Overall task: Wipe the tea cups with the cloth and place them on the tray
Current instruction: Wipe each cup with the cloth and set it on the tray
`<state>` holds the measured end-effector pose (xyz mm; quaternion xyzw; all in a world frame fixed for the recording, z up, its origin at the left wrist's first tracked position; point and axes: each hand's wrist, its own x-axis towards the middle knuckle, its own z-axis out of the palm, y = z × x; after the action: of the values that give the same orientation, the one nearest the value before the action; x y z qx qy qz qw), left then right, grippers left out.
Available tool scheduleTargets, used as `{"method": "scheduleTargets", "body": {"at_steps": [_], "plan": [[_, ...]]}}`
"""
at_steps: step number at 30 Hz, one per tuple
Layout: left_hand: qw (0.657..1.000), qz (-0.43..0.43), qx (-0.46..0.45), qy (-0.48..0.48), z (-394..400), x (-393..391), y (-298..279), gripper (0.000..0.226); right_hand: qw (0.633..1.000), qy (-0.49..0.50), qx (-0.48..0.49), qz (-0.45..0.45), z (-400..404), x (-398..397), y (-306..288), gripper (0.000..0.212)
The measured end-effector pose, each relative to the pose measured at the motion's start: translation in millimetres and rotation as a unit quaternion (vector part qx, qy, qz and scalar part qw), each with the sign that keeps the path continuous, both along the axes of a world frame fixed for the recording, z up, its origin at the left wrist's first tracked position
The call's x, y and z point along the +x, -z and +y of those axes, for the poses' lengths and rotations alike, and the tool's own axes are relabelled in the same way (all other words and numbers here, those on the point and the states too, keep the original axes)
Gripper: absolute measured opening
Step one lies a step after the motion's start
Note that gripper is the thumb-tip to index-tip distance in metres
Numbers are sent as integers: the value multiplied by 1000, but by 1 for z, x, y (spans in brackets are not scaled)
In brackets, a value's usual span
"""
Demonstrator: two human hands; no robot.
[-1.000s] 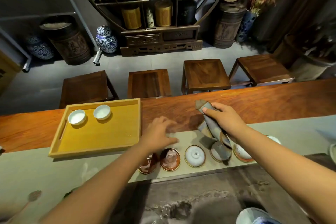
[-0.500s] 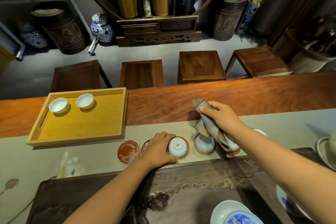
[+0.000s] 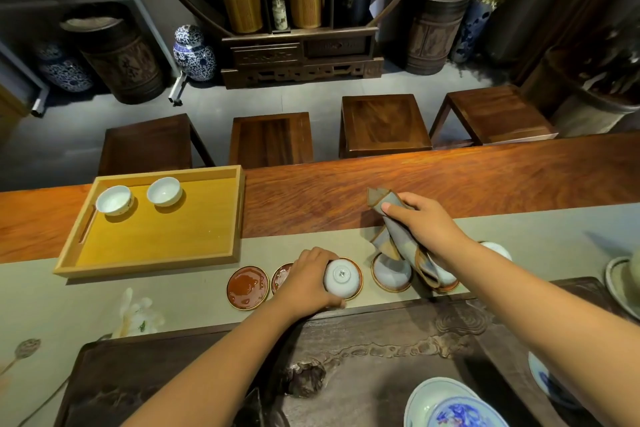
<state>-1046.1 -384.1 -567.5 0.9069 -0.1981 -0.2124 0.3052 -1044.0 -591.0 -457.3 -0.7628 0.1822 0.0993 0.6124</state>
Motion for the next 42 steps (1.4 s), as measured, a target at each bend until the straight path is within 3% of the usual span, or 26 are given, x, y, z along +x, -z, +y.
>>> {"method": "scheduleTargets", "body": {"at_steps": [9, 13, 18, 21, 25, 34, 42], "plan": [[998, 44, -41, -37, -2, 1, -18, 75, 1000, 1, 21, -6, 3, -4, 1, 19], [994, 63, -72, -55, -2, 0, -32, 66, 1000, -9, 26, -8, 5, -6, 6, 8], [978, 114, -142, -99, -3, 4, -54, 61, 998, -53, 7, -20, 12, -9, 10, 18], [972, 110, -172, -113, -2, 9, -66, 60, 995, -90, 9, -35, 21, -9, 6, 28], [963, 107, -207, -135, 1, 14, -81, 61, 989, -133, 43, -46, 32, -10, -5, 21], [962, 42, -235, -133, 11, 23, -110, 59, 985, -86, 117, -93, 35, -6, -14, 18], [962, 29, -240, -126, 11, 22, -116, 61, 988, -68, 25, -138, 38, -1, -21, 17]]}}
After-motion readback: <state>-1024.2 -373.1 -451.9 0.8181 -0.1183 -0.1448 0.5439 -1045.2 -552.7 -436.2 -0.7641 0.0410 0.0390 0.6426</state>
